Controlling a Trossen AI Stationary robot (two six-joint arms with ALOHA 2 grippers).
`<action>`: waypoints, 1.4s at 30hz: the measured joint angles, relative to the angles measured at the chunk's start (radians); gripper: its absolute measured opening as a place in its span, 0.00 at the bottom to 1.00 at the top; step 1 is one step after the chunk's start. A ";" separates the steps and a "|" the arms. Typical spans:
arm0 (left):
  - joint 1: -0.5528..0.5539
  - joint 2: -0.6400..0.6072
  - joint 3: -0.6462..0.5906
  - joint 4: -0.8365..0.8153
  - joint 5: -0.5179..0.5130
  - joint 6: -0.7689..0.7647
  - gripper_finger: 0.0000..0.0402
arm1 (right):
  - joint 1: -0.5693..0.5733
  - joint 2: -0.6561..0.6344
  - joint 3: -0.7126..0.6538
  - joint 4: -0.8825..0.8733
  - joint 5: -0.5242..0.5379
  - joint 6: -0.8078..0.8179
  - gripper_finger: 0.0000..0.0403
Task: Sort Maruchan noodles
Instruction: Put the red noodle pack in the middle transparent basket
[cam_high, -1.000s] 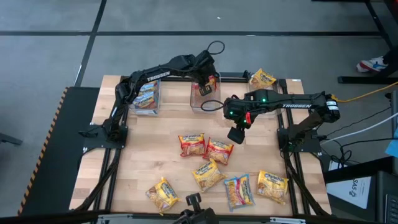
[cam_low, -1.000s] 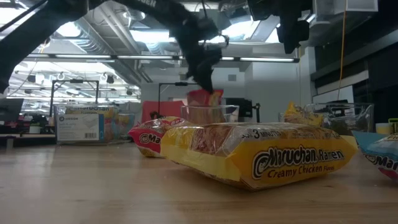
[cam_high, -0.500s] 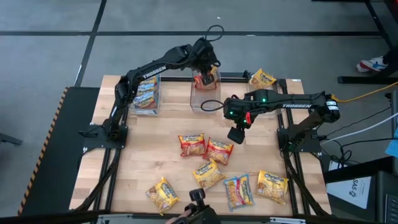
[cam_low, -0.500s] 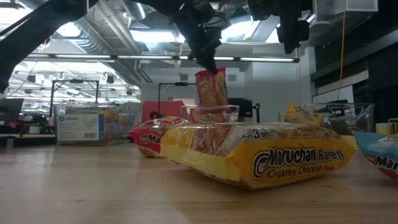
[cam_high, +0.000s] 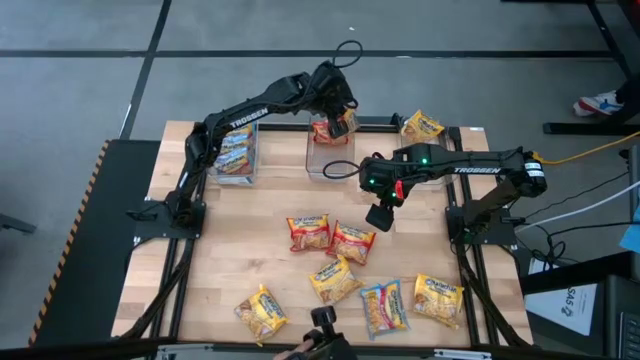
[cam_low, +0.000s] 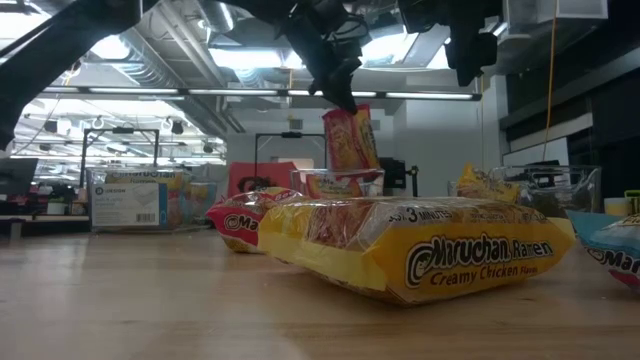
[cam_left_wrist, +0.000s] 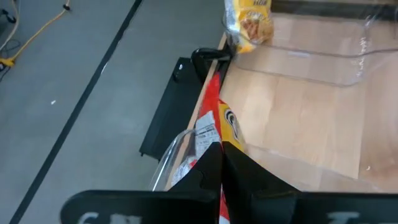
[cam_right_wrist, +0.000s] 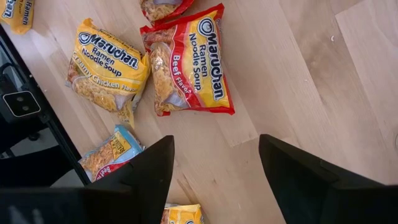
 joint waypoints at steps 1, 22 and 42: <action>-0.002 0.000 0.000 0.005 0.002 -0.001 0.00 | 0.000 0.000 0.000 0.000 0.000 0.000 0.60; -0.019 0.047 0.000 0.022 0.003 0.000 0.00 | 0.000 0.000 0.000 0.000 0.000 0.002 0.60; -0.009 0.047 -0.111 0.064 0.002 0.001 0.00 | 0.000 0.000 0.000 -0.001 -0.003 0.003 0.60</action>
